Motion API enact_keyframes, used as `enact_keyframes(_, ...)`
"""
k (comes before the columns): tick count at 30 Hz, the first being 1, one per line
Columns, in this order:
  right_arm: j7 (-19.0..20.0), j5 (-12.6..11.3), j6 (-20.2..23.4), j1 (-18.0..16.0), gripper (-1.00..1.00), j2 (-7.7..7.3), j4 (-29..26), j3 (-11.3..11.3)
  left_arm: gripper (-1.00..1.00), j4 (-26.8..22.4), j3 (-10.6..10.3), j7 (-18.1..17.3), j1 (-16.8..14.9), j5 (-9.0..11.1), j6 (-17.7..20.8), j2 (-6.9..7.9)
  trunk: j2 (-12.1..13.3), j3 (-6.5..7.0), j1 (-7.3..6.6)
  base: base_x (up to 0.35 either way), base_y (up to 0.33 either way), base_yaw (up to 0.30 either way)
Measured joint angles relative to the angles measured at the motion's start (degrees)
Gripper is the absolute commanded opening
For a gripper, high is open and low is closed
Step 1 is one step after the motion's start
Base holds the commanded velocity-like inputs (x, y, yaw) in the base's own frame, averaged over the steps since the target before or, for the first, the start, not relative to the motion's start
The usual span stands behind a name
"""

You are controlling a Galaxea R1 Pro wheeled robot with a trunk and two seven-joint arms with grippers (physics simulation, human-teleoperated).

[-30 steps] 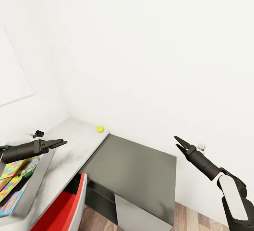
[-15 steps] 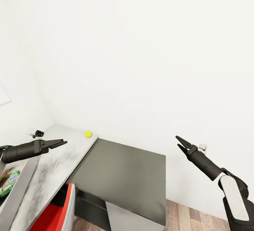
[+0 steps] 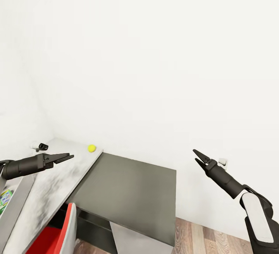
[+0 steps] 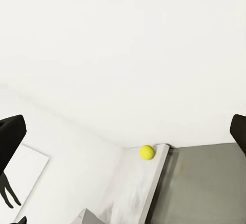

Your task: Put all the toys in the child's room - the three board games (two on the bed and one on the table), the two jigsaw puzzles on the table, and the tennis ball on the table - inside the toy box on the table in the child's room.

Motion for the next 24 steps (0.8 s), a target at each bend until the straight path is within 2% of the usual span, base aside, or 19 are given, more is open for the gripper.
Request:
enact_keyframes(11, -0.12, 0.03, -0.01, 0.00, 1.00, 0.00, -0.05, -0.01, 1.00, 0.00, 0.00, 0.00, 0.00, -0.08, 0.00, 0.00, 0.00, 0.00, -0.01, 0.040, -0.082, 0.000)
enact_keyframes(17, -0.19, 0.03, -0.02, 0.00, 1.00, 0.04, -0.08, -0.02, 1.00, -0.01, -0.03, 0.00, 0.00, -0.04, 0.00, 0.00, 0.00, 0.00, -0.01, 0.138, 0.067, 0.000)
enact_keyframes(24, -0.21, 0.02, -0.02, 0.00, 1.00, 0.07, -0.08, -0.02, 1.00, -0.01, 0.00, 0.00, 0.00, -0.05, 0.00, 0.00, 0.00, 0.00, 0.00, 0.025, 0.092, 0.000)
